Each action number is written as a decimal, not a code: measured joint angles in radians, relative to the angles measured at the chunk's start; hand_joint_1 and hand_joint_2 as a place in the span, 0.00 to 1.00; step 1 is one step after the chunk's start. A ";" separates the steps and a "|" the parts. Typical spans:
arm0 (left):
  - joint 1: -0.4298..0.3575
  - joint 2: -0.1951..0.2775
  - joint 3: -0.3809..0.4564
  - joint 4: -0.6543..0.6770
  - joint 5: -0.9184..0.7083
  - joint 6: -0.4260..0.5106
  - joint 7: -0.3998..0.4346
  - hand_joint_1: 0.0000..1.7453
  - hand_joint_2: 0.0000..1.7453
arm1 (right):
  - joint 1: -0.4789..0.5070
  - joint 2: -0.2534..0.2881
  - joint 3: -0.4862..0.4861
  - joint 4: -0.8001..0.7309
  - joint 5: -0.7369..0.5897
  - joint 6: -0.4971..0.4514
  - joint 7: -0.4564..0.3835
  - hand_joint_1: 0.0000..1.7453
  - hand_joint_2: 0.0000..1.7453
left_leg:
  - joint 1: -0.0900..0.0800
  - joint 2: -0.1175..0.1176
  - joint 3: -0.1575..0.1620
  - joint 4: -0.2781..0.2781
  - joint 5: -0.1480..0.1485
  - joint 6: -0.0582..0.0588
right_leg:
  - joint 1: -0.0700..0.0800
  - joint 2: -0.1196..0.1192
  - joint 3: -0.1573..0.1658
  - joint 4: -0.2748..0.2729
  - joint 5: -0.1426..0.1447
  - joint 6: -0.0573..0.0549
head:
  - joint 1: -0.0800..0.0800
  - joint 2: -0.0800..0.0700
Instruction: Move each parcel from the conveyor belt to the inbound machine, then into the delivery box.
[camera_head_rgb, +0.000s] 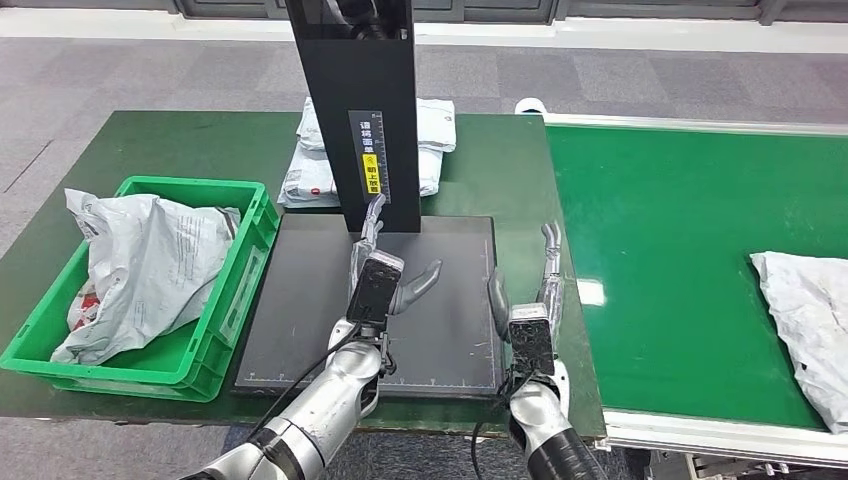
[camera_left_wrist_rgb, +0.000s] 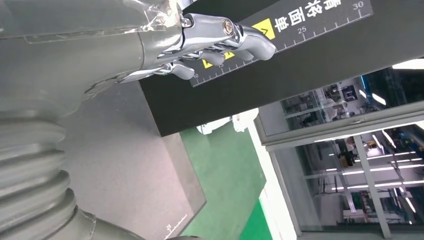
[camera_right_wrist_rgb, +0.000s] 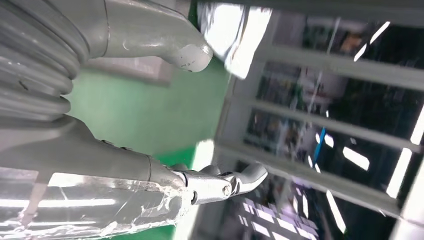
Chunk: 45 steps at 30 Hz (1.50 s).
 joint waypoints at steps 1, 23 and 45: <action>0.000 0.000 0.000 0.003 0.000 0.000 0.000 0.00 1.00 | -0.003 0.000 -0.014 0.008 0.024 -0.017 0.000 0.00 1.00 | 0.000 0.000 0.000 0.000 0.000 0.000 | 0.000 0.000 0.000 0.000 0.000 0.000 | 0.000 0.000; -0.003 0.018 0.060 0.042 -0.041 0.017 0.000 0.00 1.00 | 0.015 -0.095 -0.716 0.096 1.078 -0.047 0.619 0.00 1.00 | -0.001 -0.003 -0.001 0.000 -0.001 0.002 | -0.003 -0.005 0.000 0.000 -0.001 0.001 | 0.000 0.000; -0.004 0.011 0.082 0.043 -0.056 0.003 0.000 0.00 1.00 | -0.037 -0.360 -0.905 0.543 1.097 -0.047 0.769 0.00 1.00 | -0.003 -0.003 -0.001 0.000 -0.002 0.006 | -0.005 -0.005 0.000 0.000 -0.002 0.003 | 0.000 0.000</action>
